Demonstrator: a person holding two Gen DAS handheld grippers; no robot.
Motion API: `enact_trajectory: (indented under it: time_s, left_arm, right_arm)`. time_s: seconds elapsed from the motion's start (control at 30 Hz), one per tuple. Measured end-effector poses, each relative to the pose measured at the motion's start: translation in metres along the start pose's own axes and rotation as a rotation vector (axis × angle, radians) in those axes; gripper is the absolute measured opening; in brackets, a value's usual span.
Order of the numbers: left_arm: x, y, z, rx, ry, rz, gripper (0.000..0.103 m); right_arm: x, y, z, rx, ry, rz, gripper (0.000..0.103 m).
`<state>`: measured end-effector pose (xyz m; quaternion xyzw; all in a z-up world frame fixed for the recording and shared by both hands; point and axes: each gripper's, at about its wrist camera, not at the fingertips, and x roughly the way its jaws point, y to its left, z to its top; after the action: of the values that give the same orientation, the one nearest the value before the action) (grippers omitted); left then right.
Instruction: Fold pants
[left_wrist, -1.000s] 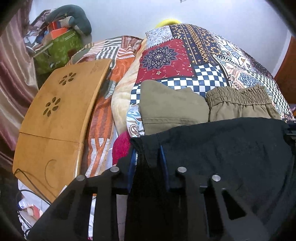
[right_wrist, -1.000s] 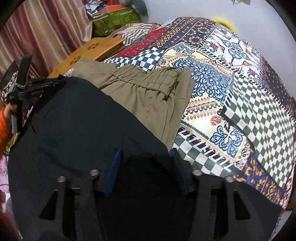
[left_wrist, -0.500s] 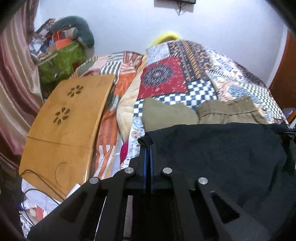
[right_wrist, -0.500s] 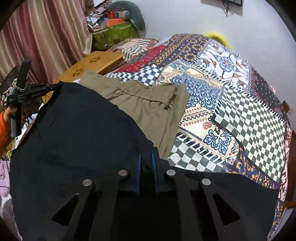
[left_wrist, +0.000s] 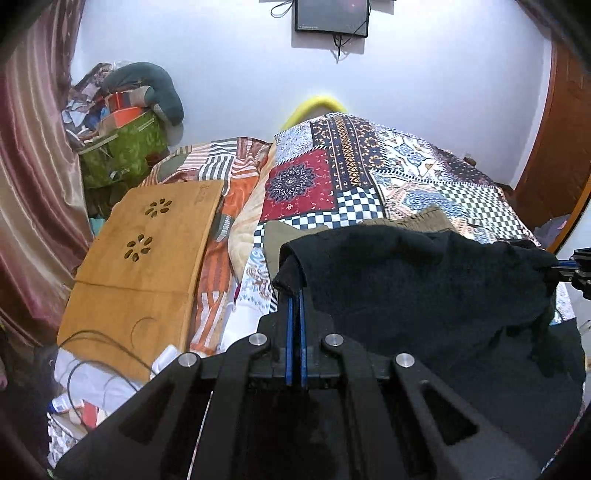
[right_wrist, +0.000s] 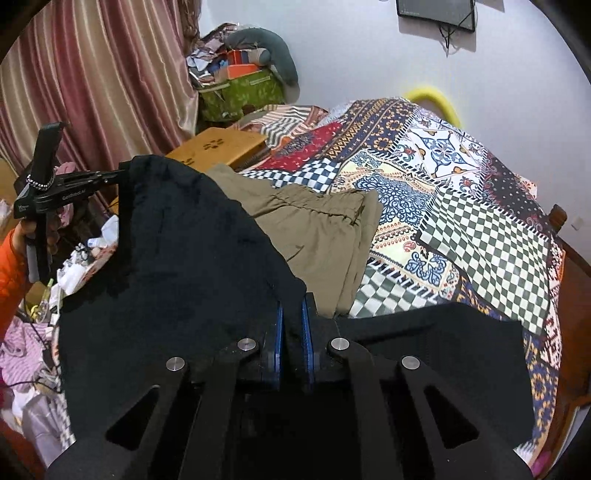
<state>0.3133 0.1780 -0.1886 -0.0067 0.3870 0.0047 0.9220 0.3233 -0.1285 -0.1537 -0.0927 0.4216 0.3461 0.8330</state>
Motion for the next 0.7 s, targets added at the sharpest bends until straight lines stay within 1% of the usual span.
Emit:
enact_trajectory:
  time_s: [0.17, 0.4, 0.53, 0.7]
  left_arm:
    - [-0.028, 0.003, -0.023, -0.047, 0.004, -0.018, 0.002]
    - [-0.063, 0.01, -0.057, -0.08, 0.01, 0.011, 0.002]
    - [-0.079, 0.019, -0.08, -0.094, 0.02, 0.038, 0.002]
    - [-0.088, 0.034, -0.112, -0.135, 0.059, 0.039, 0.002]
  right_arm:
    - [-0.02, 0.02, -0.018, -0.01, -0.006, 0.007, 0.008]
    - [-0.043, 0.047, -0.047, 0.0, -0.021, 0.026, 0.008]
    - [-0.048, 0.06, -0.063, 0.012, -0.019, 0.045, 0.008]
    - [-0.046, 0.081, -0.088, 0.005, 0.019, 0.063, 0.008]
